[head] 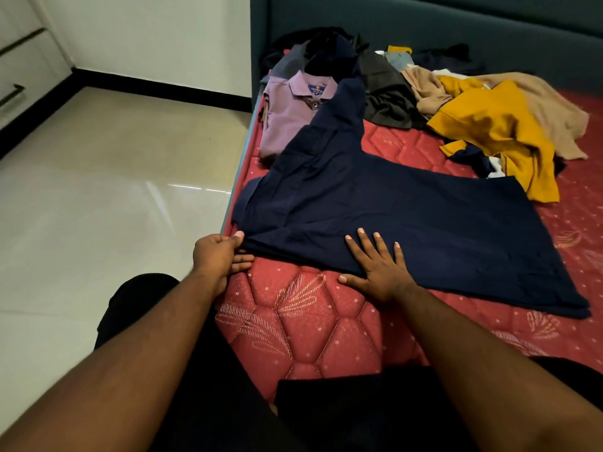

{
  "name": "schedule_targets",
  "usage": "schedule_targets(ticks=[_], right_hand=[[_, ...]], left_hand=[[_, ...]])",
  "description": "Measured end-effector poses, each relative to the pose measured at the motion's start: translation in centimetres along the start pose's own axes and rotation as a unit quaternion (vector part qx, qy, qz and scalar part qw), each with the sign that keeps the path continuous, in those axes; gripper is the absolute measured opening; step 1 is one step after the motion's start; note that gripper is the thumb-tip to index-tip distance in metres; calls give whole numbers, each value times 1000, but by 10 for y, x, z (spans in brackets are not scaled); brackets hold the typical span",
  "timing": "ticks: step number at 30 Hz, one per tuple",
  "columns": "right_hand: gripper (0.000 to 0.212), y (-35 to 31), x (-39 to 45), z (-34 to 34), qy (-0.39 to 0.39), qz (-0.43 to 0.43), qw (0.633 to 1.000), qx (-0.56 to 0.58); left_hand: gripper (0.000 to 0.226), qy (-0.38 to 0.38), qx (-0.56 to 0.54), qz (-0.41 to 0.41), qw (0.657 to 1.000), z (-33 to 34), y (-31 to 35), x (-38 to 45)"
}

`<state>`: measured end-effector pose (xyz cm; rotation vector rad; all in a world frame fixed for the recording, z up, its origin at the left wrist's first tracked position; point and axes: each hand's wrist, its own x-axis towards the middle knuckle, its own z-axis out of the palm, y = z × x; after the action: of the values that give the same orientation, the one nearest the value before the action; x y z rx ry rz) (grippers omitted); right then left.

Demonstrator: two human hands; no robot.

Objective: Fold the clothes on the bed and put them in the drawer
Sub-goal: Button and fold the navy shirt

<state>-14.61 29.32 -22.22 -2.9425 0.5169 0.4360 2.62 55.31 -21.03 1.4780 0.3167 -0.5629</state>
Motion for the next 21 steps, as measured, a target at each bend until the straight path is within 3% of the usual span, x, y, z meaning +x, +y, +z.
schedule_targets(ticks=[3, 6, 11, 13, 14, 15, 16, 18, 20, 21], right_hand=[[88, -1, -1, 2, 0, -5, 1000, -4], [89, 9, -2, 0, 1, -2, 1000, 7], [86, 40, -23, -4, -42, 55, 998, -8], [86, 41, -28, -3, -32, 64, 997, -9], [84, 40, -31, -1, -18, 67, 998, -8], [81, 37, -34, 2, -2, 65, 998, -8], [78, 31, -37, 6, 15, 60, 998, -14], [71, 25, -44, 14, 45, 54, 997, -33], [67, 21, -45, 15, 58, 46, 996, -48], [63, 19, -44, 12, 59, 42, 996, -48]], left_hand=[[12, -10, -103, -32, 994, 9, 9, -7], [16, 17, -131, -12, 991, 10, 12, -6], [22, 59, -98, -5, 993, 4, 2, 2], [21, 88, -19, 60, 994, 7, -5, -3], [23, 124, 76, 131, 981, 9, -10, -6], [29, 161, 194, 232, 939, 9, -15, -7], [34, 165, 302, 358, 868, 9, -19, -11], [32, 36, 440, 595, 672, 25, -25, -21], [28, -75, 544, 683, 482, 49, -35, -26], [30, -93, 581, 683, 433, 60, -39, -28]])
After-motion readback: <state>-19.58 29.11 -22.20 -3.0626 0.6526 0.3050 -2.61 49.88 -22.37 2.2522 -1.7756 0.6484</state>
